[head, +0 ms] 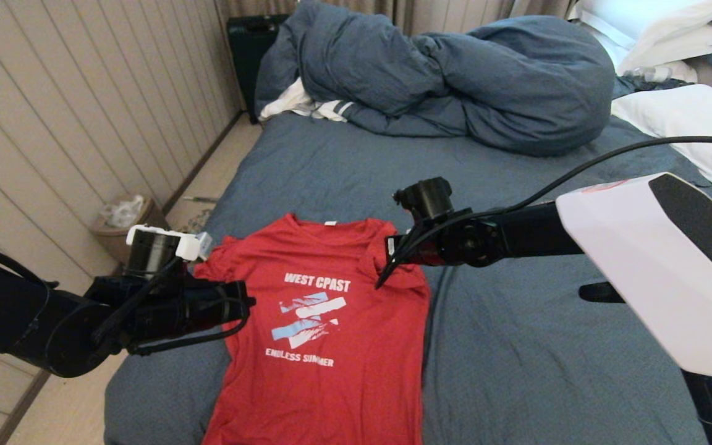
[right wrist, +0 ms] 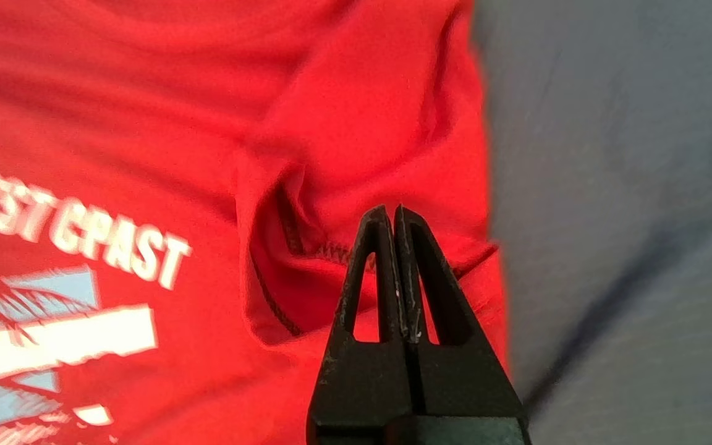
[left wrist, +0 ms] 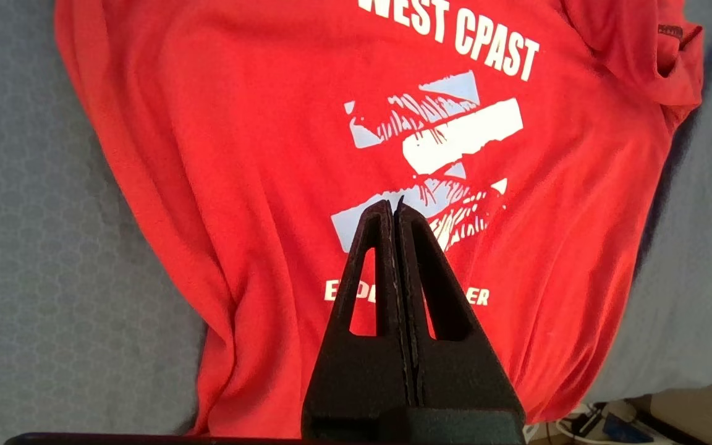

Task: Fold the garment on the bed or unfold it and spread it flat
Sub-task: Fold the red T-shirt

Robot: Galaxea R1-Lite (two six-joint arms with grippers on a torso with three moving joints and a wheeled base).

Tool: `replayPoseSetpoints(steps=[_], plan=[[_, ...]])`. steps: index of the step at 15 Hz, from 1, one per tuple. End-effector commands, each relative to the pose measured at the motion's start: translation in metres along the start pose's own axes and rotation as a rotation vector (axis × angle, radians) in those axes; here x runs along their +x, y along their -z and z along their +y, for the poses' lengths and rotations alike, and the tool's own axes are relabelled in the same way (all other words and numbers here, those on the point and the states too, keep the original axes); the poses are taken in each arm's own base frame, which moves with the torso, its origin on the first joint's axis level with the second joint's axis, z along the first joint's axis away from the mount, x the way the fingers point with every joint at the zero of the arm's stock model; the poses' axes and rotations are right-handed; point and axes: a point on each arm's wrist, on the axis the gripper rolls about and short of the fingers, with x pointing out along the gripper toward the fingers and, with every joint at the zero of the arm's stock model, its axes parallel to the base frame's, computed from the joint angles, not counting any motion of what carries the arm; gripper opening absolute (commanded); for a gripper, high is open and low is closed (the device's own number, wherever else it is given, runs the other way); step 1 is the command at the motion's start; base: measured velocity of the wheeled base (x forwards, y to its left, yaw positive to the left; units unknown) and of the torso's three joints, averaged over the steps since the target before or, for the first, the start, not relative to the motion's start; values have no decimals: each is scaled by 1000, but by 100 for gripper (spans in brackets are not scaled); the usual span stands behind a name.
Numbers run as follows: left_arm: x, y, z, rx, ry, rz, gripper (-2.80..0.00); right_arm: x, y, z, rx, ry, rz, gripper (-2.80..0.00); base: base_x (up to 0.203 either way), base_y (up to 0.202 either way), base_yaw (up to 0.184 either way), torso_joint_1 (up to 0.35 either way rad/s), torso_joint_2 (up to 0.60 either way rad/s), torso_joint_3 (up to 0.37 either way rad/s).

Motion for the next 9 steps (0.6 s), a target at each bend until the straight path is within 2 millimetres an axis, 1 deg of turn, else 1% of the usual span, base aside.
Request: replayPoseSetpoints(steps=[1,4,5,8,9], plan=[[2,2,0,-3,0,7,-280,14,11,0,-4,10,28,-280,0,0,0,0,0,0],[6,3,2,-3,-6,17,-280,33,23,0,-4,24,21,-280,0,0,0,0,0,0],[7,3,2,-3,-8,19,-280,35,26,0,-4,28,27,-280,0,0,0,0,0,0],[12,5,3,-4,-13,30,-280,39,45,3,-24,27,82,-280,0,0,0,0,0,0],[12,5,3,-4,-13,30,-280,36,51,10,-35,13,86,-280,0,0,0,0,0,0]])
